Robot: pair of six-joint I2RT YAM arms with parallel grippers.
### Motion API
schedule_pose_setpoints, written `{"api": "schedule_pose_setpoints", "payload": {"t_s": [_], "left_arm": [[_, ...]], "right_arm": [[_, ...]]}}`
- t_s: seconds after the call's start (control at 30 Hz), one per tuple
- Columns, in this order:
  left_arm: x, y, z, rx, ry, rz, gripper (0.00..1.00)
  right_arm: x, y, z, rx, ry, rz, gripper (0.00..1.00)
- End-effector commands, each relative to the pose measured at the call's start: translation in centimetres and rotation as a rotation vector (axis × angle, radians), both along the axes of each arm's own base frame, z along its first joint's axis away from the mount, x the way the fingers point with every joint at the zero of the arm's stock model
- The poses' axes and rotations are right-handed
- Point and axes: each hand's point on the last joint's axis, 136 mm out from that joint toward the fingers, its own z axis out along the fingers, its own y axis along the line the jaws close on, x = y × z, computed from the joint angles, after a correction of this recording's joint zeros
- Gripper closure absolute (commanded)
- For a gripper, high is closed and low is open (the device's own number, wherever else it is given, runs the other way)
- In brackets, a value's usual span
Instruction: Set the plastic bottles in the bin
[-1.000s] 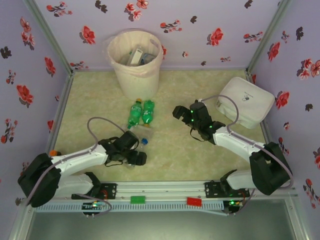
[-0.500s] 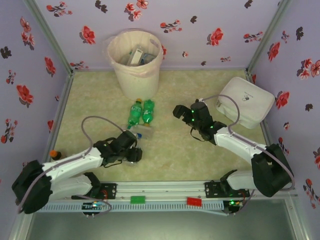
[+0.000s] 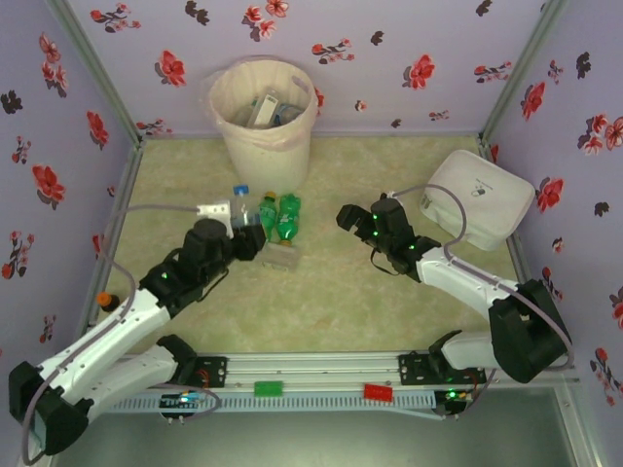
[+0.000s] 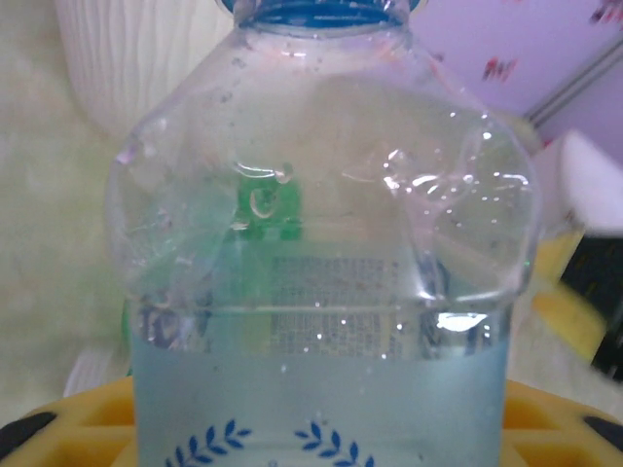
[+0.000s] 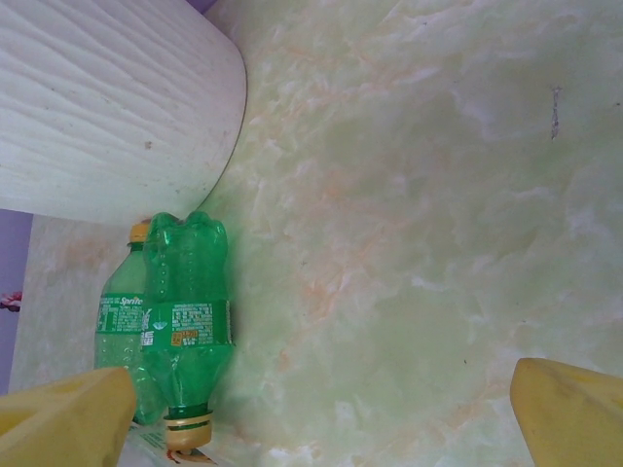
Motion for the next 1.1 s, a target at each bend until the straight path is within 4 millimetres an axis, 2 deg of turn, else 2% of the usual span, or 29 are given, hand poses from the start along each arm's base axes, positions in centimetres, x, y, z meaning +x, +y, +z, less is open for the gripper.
{"api": "schedule_pose_setpoints", "payload": {"t_s": [0.0, 0.1, 0.2, 0.33, 0.5, 0.53, 0.63, 0.77, 0.87, 0.9, 0.97, 1.03, 1.07], "left_arm": [[3.9, -0.7, 9.1, -0.03, -0.255, -0.007, 0.74], [6.5, -1.8, 13.2, -0.018, -0.317, -0.061, 0.74], [9.4, -2.8, 16.3, 0.0, -0.367, -0.101, 0.74], [14.1, -3.4, 18.7, 0.063, -0.356, -0.136, 0.72], [19.5, -3.4, 19.6, 0.125, -0.314, -0.142, 0.71], [20.6, -3.6, 18.9, 0.138, -0.288, -0.146, 0.71], [23.1, -3.4, 18.6, 0.149, -0.257, -0.141, 0.7], [25.4, -3.2, 17.3, 0.146, -0.203, -0.14, 0.68], [26.9, -3.5, 15.3, 0.148, -0.15, -0.139, 0.64], [27.3, -3.5, 14.8, 0.149, -0.134, -0.138, 0.58], [27.8, -3.6, 13.9, 0.149, -0.114, -0.137, 0.33], [28.0, -3.7, 13.7, 0.145, -0.101, -0.134, 0.03], [28.0, -3.5, 13.8, 0.14, -0.099, -0.129, 0.0]], "right_arm": [[-0.1, 0.4, 0.1, 0.023, -0.001, 0.0, 0.01], [-0.3, 0.3, 0.3, 0.038, -0.006, -0.004, 0.0], [-0.6, 0.0, 0.5, 0.056, -0.02, -0.018, 0.0], [-1.2, -0.5, 0.5, 0.06, -0.022, -0.028, 0.0], [-1.9, -1.2, 0.3, 0.05, -0.022, -0.039, 0.0], [-1.9, -1.3, 0.2, 0.047, -0.023, -0.044, 0.0], [-2.1, -1.6, 0.2, 0.042, -0.025, -0.049, 0.0], [-2.3, -1.8, 0.8, 0.03, -0.029, -0.044, 0.01], [-2.5, -2.0, 1.4, 0.028, -0.045, -0.039, 0.01], [-2.6, -2.0, 1.7, 0.031, -0.055, -0.036, 0.01], [-2.7, -1.9, 2.2, 0.043, -0.078, -0.022, 0.0], [-2.9, -1.5, 2.7, 0.064, -0.104, 0.007, 0.0], [-3.0, -1.2, 3.0, 0.077, -0.118, 0.025, 0.0]]}}
